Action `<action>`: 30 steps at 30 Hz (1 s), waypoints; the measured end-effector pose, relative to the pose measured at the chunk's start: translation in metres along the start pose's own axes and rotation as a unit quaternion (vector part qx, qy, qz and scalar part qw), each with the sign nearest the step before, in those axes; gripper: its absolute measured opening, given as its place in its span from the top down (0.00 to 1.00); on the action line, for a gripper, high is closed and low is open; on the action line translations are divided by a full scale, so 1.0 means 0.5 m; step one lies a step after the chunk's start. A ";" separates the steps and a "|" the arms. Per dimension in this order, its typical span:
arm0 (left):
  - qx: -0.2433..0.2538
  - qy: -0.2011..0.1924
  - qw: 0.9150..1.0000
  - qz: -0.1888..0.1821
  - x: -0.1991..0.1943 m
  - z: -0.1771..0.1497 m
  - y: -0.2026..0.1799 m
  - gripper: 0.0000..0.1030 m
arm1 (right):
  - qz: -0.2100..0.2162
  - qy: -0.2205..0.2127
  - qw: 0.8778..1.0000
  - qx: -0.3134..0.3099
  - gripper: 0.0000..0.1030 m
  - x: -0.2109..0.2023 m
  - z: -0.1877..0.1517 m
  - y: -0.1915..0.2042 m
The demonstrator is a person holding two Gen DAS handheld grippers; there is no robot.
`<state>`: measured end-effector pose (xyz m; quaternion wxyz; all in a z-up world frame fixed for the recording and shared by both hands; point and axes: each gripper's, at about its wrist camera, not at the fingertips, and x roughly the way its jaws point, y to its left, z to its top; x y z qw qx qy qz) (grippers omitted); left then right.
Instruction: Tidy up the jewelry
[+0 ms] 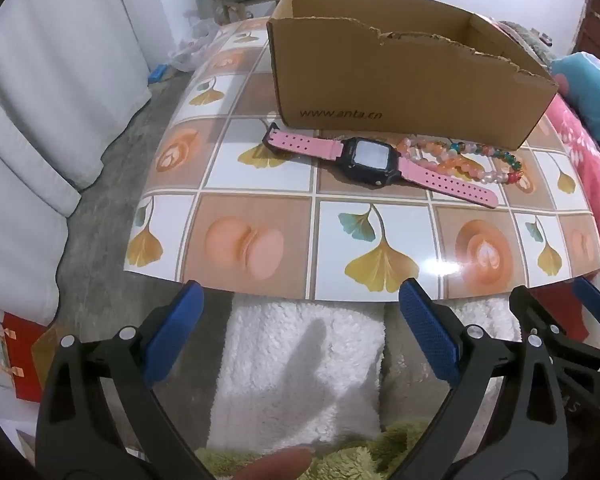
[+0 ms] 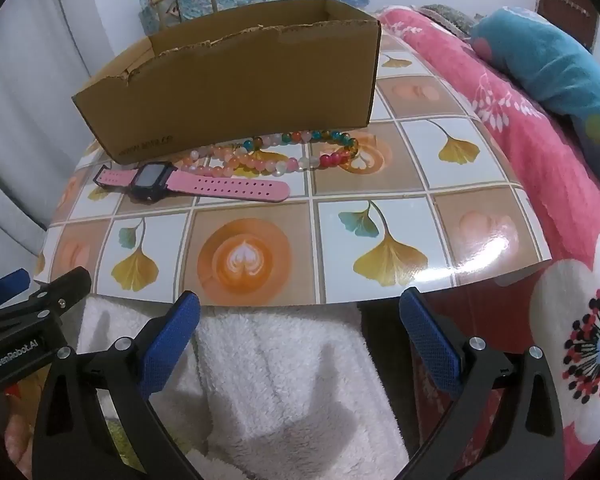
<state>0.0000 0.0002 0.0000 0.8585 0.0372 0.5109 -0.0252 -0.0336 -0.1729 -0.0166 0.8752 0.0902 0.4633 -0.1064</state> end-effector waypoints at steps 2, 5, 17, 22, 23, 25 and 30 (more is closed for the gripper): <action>0.000 -0.002 1.000 0.000 -0.001 -0.001 0.000 0.08 | 0.001 0.001 1.000 0.000 0.05 0.000 0.000 0.000; 0.002 -0.003 1.000 0.000 -0.003 -0.003 -0.001 0.08 | 0.002 0.001 1.000 0.002 0.05 0.000 0.000 -0.001; -0.002 0.007 1.000 0.008 0.009 -0.009 0.006 0.08 | 0.000 -0.006 1.000 0.002 0.05 -0.007 -0.002 0.002; -0.008 0.014 1.000 0.011 0.015 -0.009 0.011 0.08 | 0.004 0.006 1.000 -0.001 0.05 0.005 0.007 -0.002; -0.010 0.016 1.000 0.010 0.017 -0.009 0.012 0.08 | 0.004 0.007 1.000 -0.002 0.05 0.006 0.008 -0.001; -0.010 0.017 1.000 0.009 0.018 -0.005 0.014 0.08 | 0.002 0.006 1.000 -0.003 0.05 0.007 0.010 0.000; -0.006 0.017 1.000 0.007 0.021 -0.001 0.014 0.08 | -0.003 0.003 1.000 0.000 0.05 0.006 0.015 -0.003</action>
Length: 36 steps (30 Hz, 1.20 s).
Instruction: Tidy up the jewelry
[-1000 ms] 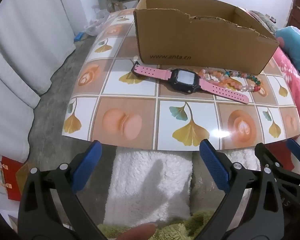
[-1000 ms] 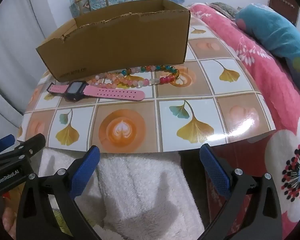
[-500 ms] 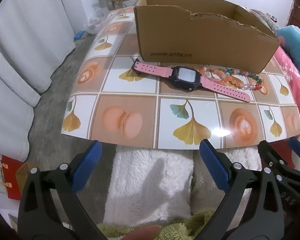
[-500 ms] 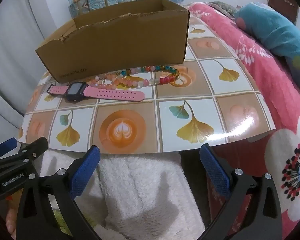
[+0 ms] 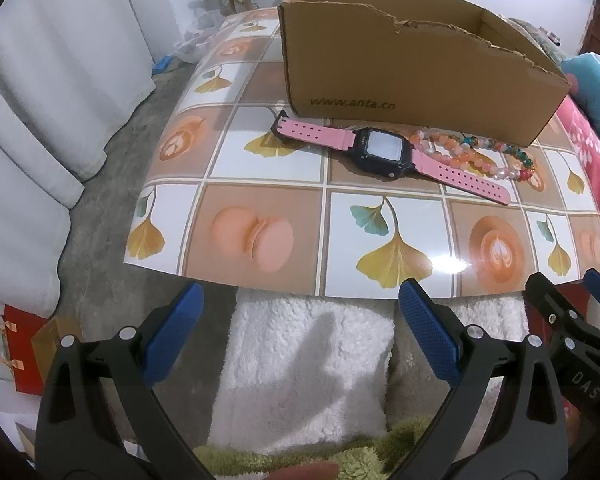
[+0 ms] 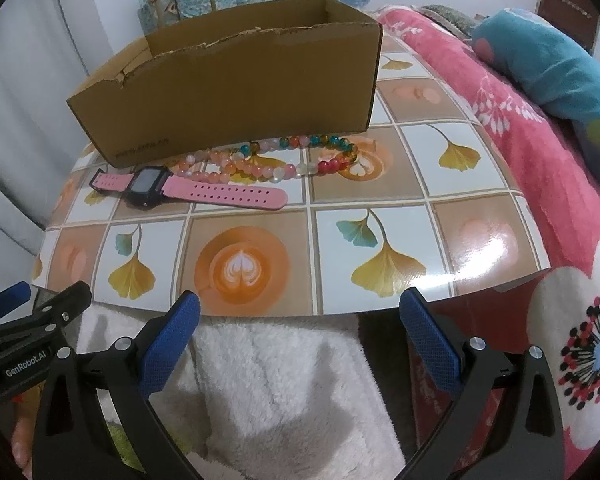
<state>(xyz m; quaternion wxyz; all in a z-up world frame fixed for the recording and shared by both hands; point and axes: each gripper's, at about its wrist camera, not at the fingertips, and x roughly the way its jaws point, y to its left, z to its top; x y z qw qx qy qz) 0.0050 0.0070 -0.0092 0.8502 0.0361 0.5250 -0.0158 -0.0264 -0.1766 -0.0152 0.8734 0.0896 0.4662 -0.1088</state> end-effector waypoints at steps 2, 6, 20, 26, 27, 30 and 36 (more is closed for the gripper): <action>0.002 0.001 1.000 -0.001 0.004 0.002 -0.001 0.08 | -0.001 0.001 1.000 0.002 0.05 0.001 0.001 -0.002; 0.003 0.000 1.000 -0.003 0.002 0.000 -0.003 0.08 | -0.004 0.002 1.000 0.002 0.05 0.002 0.003 -0.002; 0.005 0.002 1.000 -0.006 0.002 -0.004 -0.003 0.08 | -0.005 0.001 1.000 0.000 0.05 0.001 0.006 0.001; 0.005 0.002 1.000 -0.006 0.005 -0.004 -0.003 0.08 | -0.006 0.001 1.000 -0.001 0.05 0.000 0.006 0.001; 0.004 0.002 1.000 -0.006 0.005 -0.004 -0.003 0.08 | -0.005 0.001 1.000 0.000 0.05 0.000 0.006 0.001; 0.005 0.002 1.000 -0.007 0.005 -0.006 -0.003 0.08 | -0.006 0.002 1.000 -0.001 0.05 0.000 0.006 0.002; 0.006 0.002 1.000 -0.006 0.008 -0.005 -0.003 0.08 | -0.006 0.001 1.000 -0.001 0.05 0.001 0.006 0.001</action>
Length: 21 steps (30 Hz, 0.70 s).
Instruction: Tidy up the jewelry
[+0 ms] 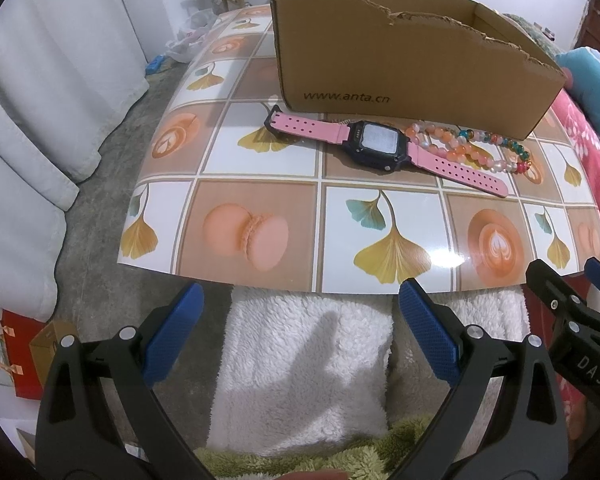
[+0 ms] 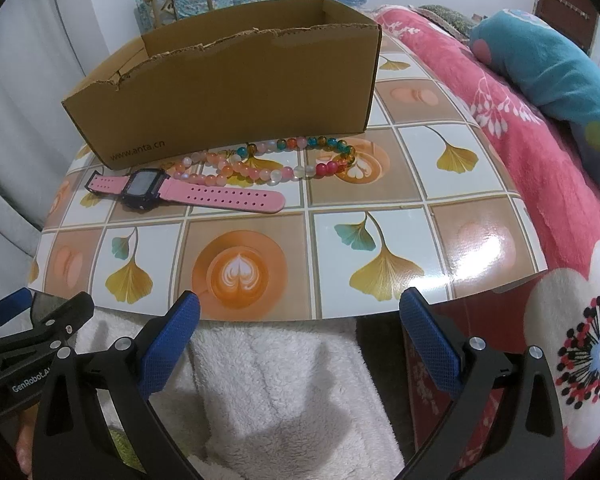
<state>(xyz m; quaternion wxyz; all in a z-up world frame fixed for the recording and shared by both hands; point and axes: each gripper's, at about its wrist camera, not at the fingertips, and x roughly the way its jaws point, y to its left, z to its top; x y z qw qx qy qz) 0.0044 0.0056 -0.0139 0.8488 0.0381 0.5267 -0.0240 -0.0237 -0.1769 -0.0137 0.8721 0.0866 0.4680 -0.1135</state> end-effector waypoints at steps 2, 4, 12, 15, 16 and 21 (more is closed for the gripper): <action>0.000 0.000 1.000 0.000 0.000 -0.001 -0.001 0.08 | 0.000 0.001 1.000 0.000 0.05 0.001 0.000 0.000; 0.000 0.000 1.000 0.000 0.000 -0.001 -0.001 0.08 | 0.000 0.001 1.000 0.001 0.05 0.000 0.000 0.000; 0.000 0.001 1.000 -0.001 0.000 -0.001 -0.002 0.08 | 0.000 0.002 1.000 0.002 0.05 0.001 0.000 -0.001; 0.000 0.001 1.000 -0.001 0.000 -0.001 -0.002 0.08 | 0.000 0.002 1.000 0.002 0.05 0.001 0.000 -0.001; -0.001 0.000 1.000 0.000 -0.001 -0.002 -0.002 0.08 | 0.000 0.002 1.000 0.002 0.05 0.001 -0.001 -0.001; -0.004 -0.005 1.000 0.002 -0.001 -0.004 -0.002 0.08 | -0.003 0.001 1.000 0.003 0.05 0.000 -0.002 -0.003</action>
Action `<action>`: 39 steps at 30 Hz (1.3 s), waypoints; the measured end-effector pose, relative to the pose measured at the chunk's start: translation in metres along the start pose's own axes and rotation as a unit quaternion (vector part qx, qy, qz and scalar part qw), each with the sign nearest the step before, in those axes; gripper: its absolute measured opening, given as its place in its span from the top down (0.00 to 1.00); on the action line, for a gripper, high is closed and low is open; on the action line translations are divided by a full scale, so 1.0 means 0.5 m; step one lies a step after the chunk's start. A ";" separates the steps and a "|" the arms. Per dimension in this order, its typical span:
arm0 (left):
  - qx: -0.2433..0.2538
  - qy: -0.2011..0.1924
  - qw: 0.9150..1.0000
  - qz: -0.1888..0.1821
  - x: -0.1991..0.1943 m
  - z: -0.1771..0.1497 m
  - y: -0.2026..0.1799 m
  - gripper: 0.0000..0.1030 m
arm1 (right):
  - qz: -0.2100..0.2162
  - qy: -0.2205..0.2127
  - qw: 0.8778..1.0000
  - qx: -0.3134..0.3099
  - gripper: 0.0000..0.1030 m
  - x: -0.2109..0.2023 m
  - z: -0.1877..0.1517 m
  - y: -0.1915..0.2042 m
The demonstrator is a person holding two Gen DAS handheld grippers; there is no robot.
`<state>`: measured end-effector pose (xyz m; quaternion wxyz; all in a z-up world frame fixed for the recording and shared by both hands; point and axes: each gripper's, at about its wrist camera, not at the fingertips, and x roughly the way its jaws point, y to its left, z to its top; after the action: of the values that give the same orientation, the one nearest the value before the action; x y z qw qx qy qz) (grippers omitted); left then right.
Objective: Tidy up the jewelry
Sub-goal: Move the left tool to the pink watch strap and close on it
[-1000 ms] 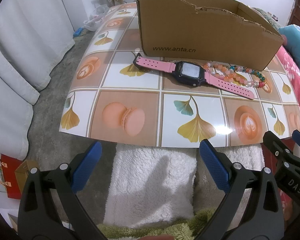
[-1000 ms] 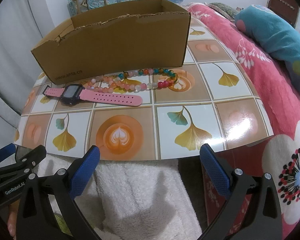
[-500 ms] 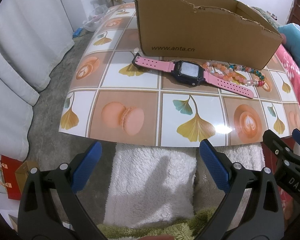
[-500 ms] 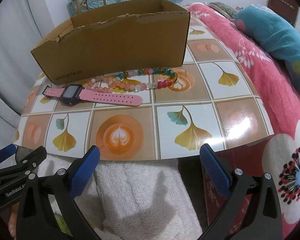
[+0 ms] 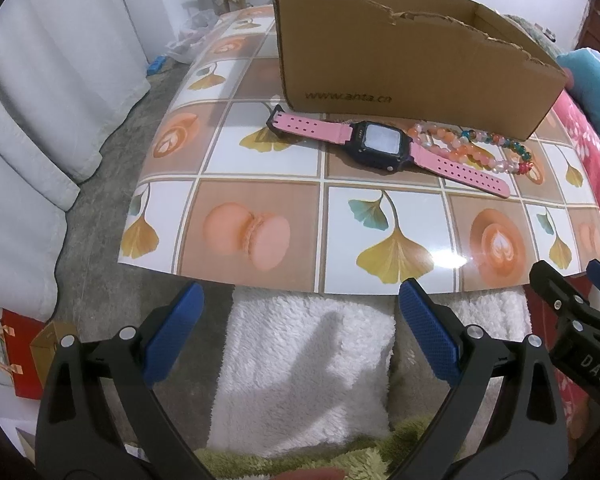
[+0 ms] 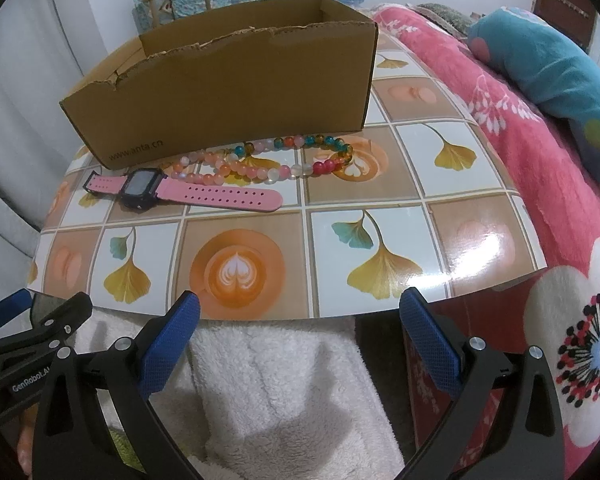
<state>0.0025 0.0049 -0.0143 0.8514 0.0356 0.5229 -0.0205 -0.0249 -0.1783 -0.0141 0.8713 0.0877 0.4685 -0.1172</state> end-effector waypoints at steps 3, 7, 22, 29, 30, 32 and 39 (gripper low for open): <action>0.000 -0.002 1.000 -0.001 0.003 0.000 0.005 0.08 | -0.005 -0.002 1.000 0.000 0.05 -0.003 0.000 -0.001; -0.003 0.001 1.000 -0.004 0.013 0.000 0.013 0.08 | -0.028 -0.012 1.000 -0.006 0.05 -0.009 0.006 -0.006; -0.020 -0.079 0.983 -0.165 0.010 0.051 0.092 0.08 | 0.030 -0.032 0.998 -0.051 0.05 0.001 0.097 0.002; -0.060 -0.100 0.979 -0.169 0.037 0.122 0.129 0.08 | 0.064 0.004 0.997 -0.044 0.05 0.041 0.131 0.001; -0.063 -0.101 0.979 -0.167 0.046 0.134 0.132 0.08 | 0.064 0.006 0.997 -0.043 0.05 0.046 0.135 0.000; -0.067 -0.104 0.979 -0.162 0.057 0.153 0.136 0.12 | 0.065 0.011 0.997 -0.041 0.05 0.055 0.144 -0.003; -0.062 -0.064 0.982 -0.169 0.113 0.196 0.126 0.55 | 0.069 0.029 0.997 -0.028 0.05 0.084 0.165 -0.022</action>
<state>0.1198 0.0596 -0.0181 0.8678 -0.1074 0.4661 -0.1344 0.0602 -0.2154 -0.0046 0.8653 0.0993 0.4896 -0.0410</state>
